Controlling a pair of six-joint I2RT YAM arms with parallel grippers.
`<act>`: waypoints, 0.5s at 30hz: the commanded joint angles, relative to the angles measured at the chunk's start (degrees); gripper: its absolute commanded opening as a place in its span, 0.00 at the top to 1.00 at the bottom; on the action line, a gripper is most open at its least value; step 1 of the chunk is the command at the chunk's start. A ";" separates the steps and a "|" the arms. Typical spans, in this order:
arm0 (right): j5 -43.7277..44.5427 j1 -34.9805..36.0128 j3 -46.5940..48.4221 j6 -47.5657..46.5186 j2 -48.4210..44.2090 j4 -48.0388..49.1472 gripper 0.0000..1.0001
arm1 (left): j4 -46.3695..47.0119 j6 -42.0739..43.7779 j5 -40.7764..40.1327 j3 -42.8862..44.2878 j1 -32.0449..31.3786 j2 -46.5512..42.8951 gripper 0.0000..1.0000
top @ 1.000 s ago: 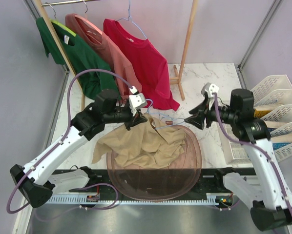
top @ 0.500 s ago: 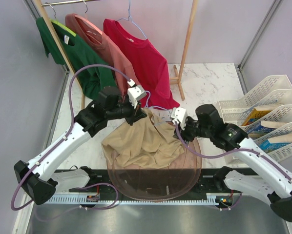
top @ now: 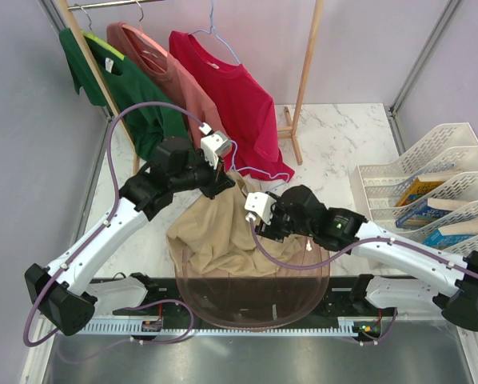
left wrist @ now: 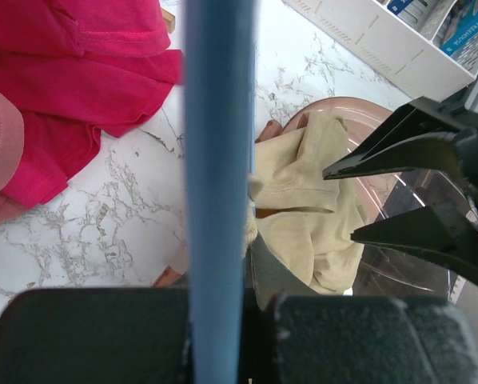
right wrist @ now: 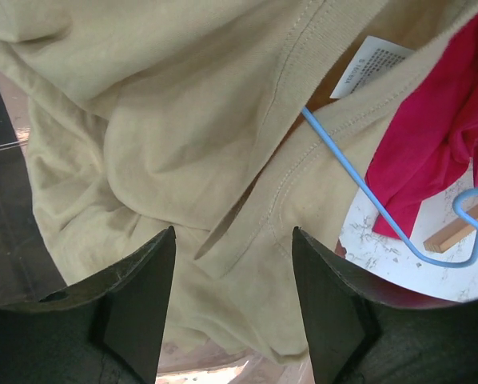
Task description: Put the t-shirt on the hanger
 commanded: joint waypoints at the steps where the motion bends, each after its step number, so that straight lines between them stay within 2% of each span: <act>1: 5.56 1.23 -0.42 -0.60 2.51 4.62 0.33 | 2.71 -1.88 0.26 1.33 0.36 -0.65 0.98; 9: 11.01 1.41 -4.54 -4.89 4.02 6.56 0.36 | 2.62 -1.71 0.26 0.98 0.45 -1.09 0.98; 15: 14.96 1.23 -5.78 -4.73 3.22 7.26 0.43 | 2.27 -1.35 0.08 0.36 0.62 -1.53 0.98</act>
